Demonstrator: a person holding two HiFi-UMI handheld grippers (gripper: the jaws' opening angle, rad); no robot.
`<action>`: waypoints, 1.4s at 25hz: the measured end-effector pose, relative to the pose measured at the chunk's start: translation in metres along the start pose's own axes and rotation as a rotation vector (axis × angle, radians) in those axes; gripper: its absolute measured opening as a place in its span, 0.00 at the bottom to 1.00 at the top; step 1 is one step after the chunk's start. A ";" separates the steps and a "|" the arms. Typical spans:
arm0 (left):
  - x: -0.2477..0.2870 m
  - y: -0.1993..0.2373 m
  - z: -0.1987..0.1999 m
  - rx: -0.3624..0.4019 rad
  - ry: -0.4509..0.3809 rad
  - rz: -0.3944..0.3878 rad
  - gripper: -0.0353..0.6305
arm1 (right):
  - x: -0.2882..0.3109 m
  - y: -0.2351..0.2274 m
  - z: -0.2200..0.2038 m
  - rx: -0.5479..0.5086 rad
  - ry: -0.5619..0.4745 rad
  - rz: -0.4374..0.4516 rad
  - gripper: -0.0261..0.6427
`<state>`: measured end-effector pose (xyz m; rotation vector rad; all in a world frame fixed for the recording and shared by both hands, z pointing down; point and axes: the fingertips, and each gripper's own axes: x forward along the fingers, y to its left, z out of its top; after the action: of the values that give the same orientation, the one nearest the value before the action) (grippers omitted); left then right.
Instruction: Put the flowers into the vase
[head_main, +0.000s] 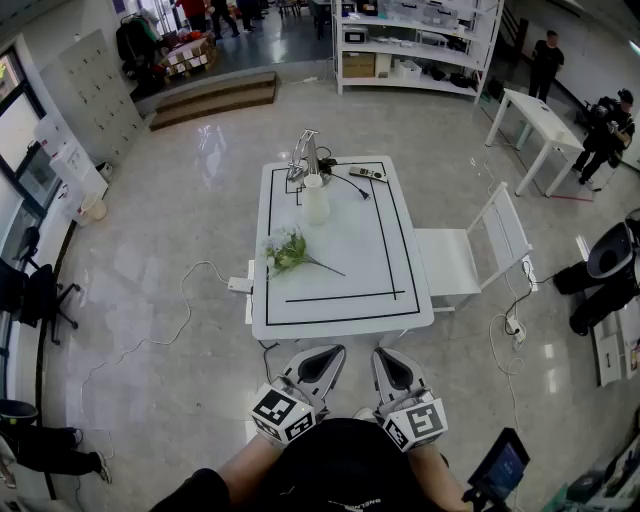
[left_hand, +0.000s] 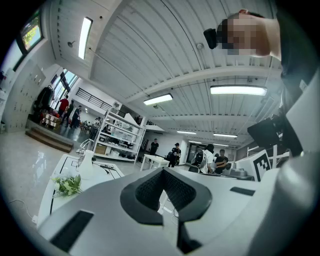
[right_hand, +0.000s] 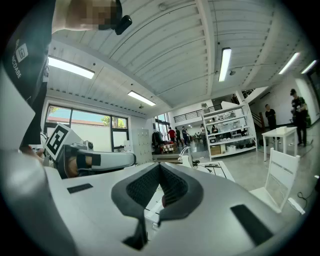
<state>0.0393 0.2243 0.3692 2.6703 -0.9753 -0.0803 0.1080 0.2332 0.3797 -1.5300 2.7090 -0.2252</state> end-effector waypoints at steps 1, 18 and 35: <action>0.001 0.000 0.001 0.000 -0.002 0.003 0.05 | 0.000 -0.001 0.001 0.002 0.001 0.002 0.04; 0.041 -0.020 -0.017 -0.054 0.034 0.039 0.05 | -0.026 -0.046 0.004 0.065 -0.018 0.029 0.04; 0.094 -0.040 -0.038 -0.021 0.101 0.041 0.05 | -0.036 -0.110 -0.012 0.146 -0.005 0.016 0.04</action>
<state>0.1417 0.2031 0.3982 2.6057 -0.9917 0.0520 0.2185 0.2092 0.4049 -1.4675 2.6338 -0.4075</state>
